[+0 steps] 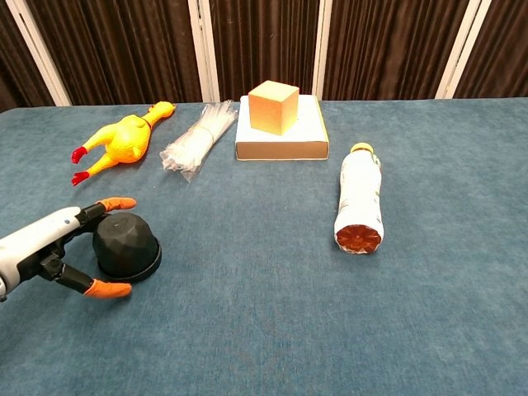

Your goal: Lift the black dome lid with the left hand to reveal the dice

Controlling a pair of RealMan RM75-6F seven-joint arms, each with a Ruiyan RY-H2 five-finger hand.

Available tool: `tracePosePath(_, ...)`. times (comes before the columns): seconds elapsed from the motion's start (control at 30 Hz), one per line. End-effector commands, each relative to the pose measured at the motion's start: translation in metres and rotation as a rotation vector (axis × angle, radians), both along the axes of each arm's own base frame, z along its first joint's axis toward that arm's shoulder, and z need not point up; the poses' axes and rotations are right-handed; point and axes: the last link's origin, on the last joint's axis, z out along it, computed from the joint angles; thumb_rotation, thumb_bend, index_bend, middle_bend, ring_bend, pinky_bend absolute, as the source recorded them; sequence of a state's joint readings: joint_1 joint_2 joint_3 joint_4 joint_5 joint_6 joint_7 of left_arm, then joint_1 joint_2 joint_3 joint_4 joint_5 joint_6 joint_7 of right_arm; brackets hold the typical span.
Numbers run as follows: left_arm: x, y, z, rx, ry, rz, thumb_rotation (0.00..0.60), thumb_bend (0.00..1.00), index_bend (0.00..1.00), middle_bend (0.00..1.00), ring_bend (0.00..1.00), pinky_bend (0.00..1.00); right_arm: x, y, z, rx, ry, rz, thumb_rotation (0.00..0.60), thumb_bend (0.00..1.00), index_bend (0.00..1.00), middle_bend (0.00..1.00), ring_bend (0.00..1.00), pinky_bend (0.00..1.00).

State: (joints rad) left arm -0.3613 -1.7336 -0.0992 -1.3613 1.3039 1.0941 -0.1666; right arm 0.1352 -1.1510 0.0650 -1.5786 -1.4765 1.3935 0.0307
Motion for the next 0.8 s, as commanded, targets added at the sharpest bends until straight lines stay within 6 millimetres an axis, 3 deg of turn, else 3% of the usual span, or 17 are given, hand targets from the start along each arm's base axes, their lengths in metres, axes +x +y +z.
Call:
tracePosePath(0.03, 0.0013, 0.0006, 0.0000, 0.006, -0.006, -0.003, 0.600, 0.15, 0.10, 0.24, 0.00, 0.00, 0.0007, -0.0006, -0.0019, 0.004, 0.000, 0.000, 0.600, 0.15, 0.00, 0.00, 0.11, 0.00)
tracePosePath(0.3, 0.0007, 0.0035, -0.0002, 0.020, -0.006, 0.000, 0.600, 0.24, 0.10, 0.26, 0.00, 0.00, 0.0017, -0.0057, -0.0044, 0.016, -0.007, 0.000, 0.600, 0.15, 0.00, 0.00, 0.11, 0.00)
tracePosePath(0.57, -0.0034, 0.0038, -0.0029, 0.001, 0.018, 0.005, 0.600, 0.08, 0.10, 0.20, 0.00, 0.00, 0.0017, -0.0015, -0.0043, 0.014, -0.009, 0.002, 0.600, 0.15, 0.00, 0.00, 0.11, 0.00)
tracePosePath(0.7, -0.0024, 0.0034, -0.0039, -0.006, 0.028, -0.001, 0.600, 0.08, 0.10, 0.21, 0.00, 0.00, 0.0022, -0.0026, -0.0055, 0.019, -0.011, 0.001, 0.600, 0.15, 0.00, 0.00, 0.11, 0.00)
tracePosePath(0.8, -0.0018, 0.0029, -0.0047, -0.003, 0.031, 0.000, 0.600, 0.14, 0.10, 0.26, 0.00, 0.00, 0.0026, -0.0020, -0.0051, 0.018, -0.015, 0.002, 0.600, 0.15, 0.00, 0.00, 0.11, 0.00)
